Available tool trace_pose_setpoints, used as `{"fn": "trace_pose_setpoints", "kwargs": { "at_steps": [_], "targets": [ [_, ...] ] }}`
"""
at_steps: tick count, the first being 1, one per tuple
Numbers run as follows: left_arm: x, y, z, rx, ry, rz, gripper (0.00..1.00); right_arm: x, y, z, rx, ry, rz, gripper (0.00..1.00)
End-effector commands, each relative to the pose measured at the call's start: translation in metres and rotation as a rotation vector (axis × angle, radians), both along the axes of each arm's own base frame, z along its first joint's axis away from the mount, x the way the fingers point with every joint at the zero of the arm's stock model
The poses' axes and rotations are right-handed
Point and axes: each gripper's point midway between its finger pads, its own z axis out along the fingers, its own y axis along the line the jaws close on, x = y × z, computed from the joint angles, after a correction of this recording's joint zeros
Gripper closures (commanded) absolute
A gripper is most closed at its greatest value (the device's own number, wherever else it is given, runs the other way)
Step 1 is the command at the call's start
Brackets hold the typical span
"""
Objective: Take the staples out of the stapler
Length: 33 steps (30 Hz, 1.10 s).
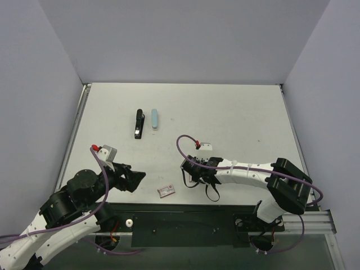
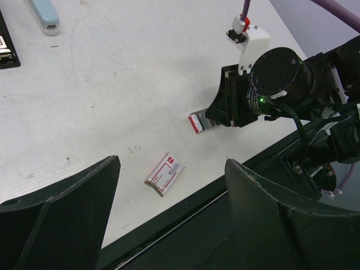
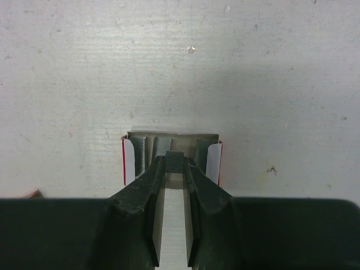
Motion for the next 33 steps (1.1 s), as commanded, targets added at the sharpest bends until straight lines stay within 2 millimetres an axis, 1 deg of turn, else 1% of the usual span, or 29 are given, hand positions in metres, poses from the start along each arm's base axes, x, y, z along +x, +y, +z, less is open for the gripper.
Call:
{"fn": "trace_pose_setpoints", "kwargs": {
  "at_steps": [1, 8, 16, 30, 33],
  "targets": [
    [0.0015, -0.002, 0.0137, -0.037, -0.045, -0.008, 0.14, 0.0044, -0.0014, 0.0049, -0.018, -0.029, -0.026, 0.92],
    [0.0017, -0.0022, 0.0127, -0.033, -0.044, -0.008, 0.14, 0.0034, -0.0025, 0.0019, -0.025, -0.021, -0.033, 0.9],
    [0.0017, -0.0027, 0.0128, -0.032, -0.043, -0.01, 0.14, 0.0026, -0.0035, 0.0004, -0.028, -0.017, -0.038, 0.85],
    [0.0017, -0.0031, 0.0129, -0.033, -0.043, -0.011, 0.14, 0.0027, -0.0049, 0.0015, -0.036, -0.02, -0.042, 0.83],
    [0.0018, -0.0032, 0.0123, -0.03, -0.041, -0.011, 0.14, 0.0024, -0.0055, 0.0013, -0.037, -0.018, -0.043, 0.81]
  ]
}}
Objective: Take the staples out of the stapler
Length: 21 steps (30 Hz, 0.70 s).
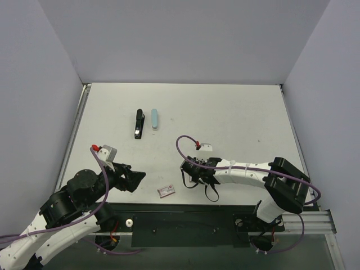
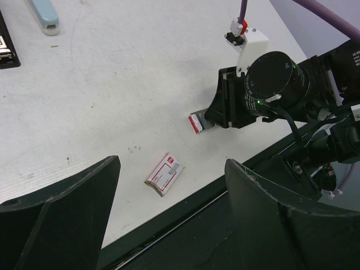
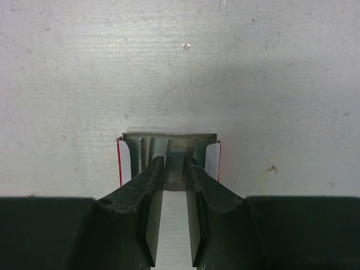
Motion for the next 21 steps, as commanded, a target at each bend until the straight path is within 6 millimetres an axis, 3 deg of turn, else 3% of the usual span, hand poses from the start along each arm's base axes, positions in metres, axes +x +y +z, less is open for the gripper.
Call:
{"fn": "trace_pose_setpoints", "kwargs": {
  "at_steps": [1, 9, 14, 18, 21],
  "targets": [
    [0.002, -0.004, 0.012, -0.03, -0.041, -0.013, 0.14, 0.004, -0.004, 0.007, -0.027, -0.025, -0.026, 0.81],
    [0.002, -0.003, 0.012, -0.03, -0.041, -0.011, 0.14, 0.004, -0.002, 0.011, -0.024, -0.034, -0.016, 0.79],
    [0.002, -0.004, 0.012, -0.029, -0.04, -0.011, 0.14, 0.006, -0.003, 0.029, -0.013, -0.073, -0.01, 0.75],
    [0.002, -0.005, 0.011, -0.024, -0.036, -0.016, 0.14, 0.006, -0.01, 0.043, 0.011, -0.101, -0.013, 0.73],
    [0.003, -0.006, 0.009, -0.014, -0.029, -0.016, 0.14, 0.004, -0.022, 0.042, -0.002, -0.095, -0.021, 0.71]
  ]
}}
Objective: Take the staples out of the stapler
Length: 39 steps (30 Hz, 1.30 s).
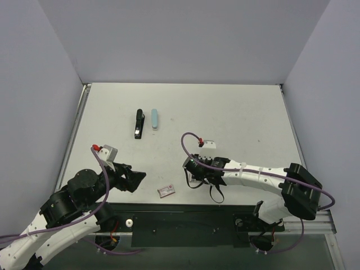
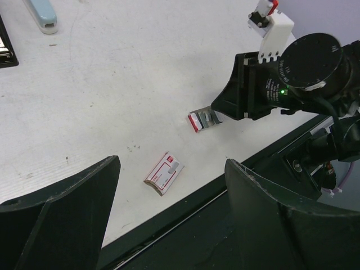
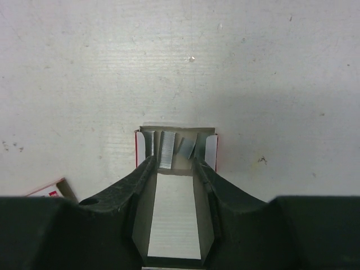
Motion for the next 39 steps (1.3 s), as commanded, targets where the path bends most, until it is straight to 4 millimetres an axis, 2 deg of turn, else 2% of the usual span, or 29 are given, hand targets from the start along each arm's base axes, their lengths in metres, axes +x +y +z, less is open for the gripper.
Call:
{"fn": "trace_pose_setpoints", "kwargs": {
  "at_steps": [1, 9, 16, 17, 21, 23, 24, 26, 27, 29, 31, 34, 39],
  "targets": [
    [0.004, -0.005, 0.008, -0.012, -0.028, -0.009, 0.14, -0.001, -0.026, 0.012, -0.041, -0.025, -0.021, 0.71],
    [0.013, -0.011, -0.005, 0.051, 0.039, 0.024, 0.14, -0.017, -0.048, 0.003, -0.053, 0.011, -0.012, 0.67],
    [0.018, -0.033, -0.053, 0.099, 0.238, 0.05, 0.2, -0.025, -0.062, 0.0, -0.033, 0.021, -0.023, 0.63],
    [0.017, -0.034, -0.065, 0.111, 0.267, 0.056, 0.21, -0.026, -0.064, -0.001, -0.032, 0.023, -0.024, 0.63],
    [0.015, -0.041, -0.093, 0.107, 0.358, 0.091, 0.31, -0.027, -0.066, -0.001, -0.03, 0.022, -0.017, 0.62],
    [0.014, -0.044, -0.106, 0.124, 0.393, 0.098, 0.44, -0.026, -0.067, -0.001, -0.033, 0.023, -0.02, 0.61],
    [0.013, -0.045, -0.112, 0.139, 0.405, 0.098, 0.54, -0.026, -0.068, -0.002, -0.035, 0.024, -0.022, 0.61],
    [0.012, -0.049, -0.123, 0.162, 0.43, 0.1, 0.65, -0.024, -0.067, -0.002, -0.038, 0.025, -0.025, 0.61],
    [0.012, -0.051, -0.13, 0.179, 0.446, 0.103, 0.67, -0.023, -0.067, -0.003, -0.042, 0.028, -0.03, 0.61],
    [0.009, -0.055, -0.142, 0.192, 0.47, 0.1, 0.79, -0.022, -0.066, -0.005, -0.043, 0.034, -0.036, 0.61],
    [0.007, -0.056, -0.155, 0.208, 0.492, 0.105, 0.97, -0.019, -0.066, -0.008, -0.042, 0.037, -0.045, 0.61],
    [0.004, -0.055, -0.17, 0.232, 0.516, 0.109, 1.0, -0.016, -0.065, -0.012, -0.019, 0.041, -0.059, 0.61],
    [0.002, -0.054, -0.18, 0.244, 0.534, 0.117, 1.0, -0.011, -0.061, -0.015, 0.014, 0.052, -0.069, 0.61]
  ]
}}
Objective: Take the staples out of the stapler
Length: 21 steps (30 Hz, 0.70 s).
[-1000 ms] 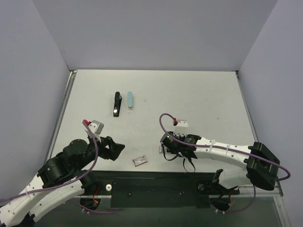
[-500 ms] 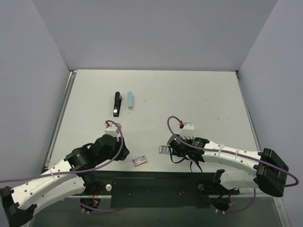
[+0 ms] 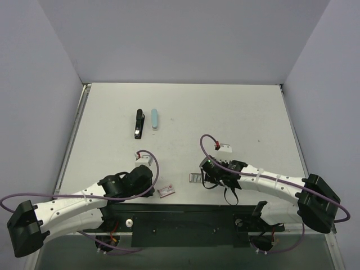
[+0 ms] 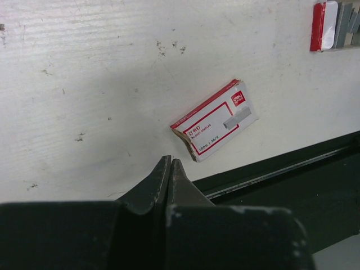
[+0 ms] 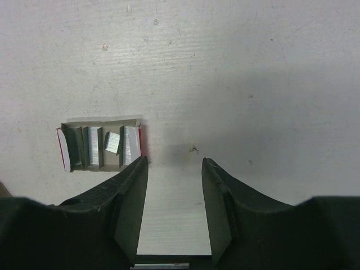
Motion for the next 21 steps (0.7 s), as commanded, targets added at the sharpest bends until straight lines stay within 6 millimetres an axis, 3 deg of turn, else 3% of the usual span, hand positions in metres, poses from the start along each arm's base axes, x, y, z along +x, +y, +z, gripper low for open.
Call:
{"fn": "trace_pose_setpoints", "kwargs": {
  "at_steps": [1, 21],
  "targets": [
    [0.007, -0.014, 0.006, -0.07, -0.027, 0.024, 1.0, 0.004, 0.0, -0.005, 0.004, 0.008, -0.008, 0.61],
    [0.001, -0.013, -0.015, -0.064, 0.004, 0.017, 1.0, 0.006, 0.017, -0.024, 0.025, 0.052, 0.0, 0.72]
  ]
}}
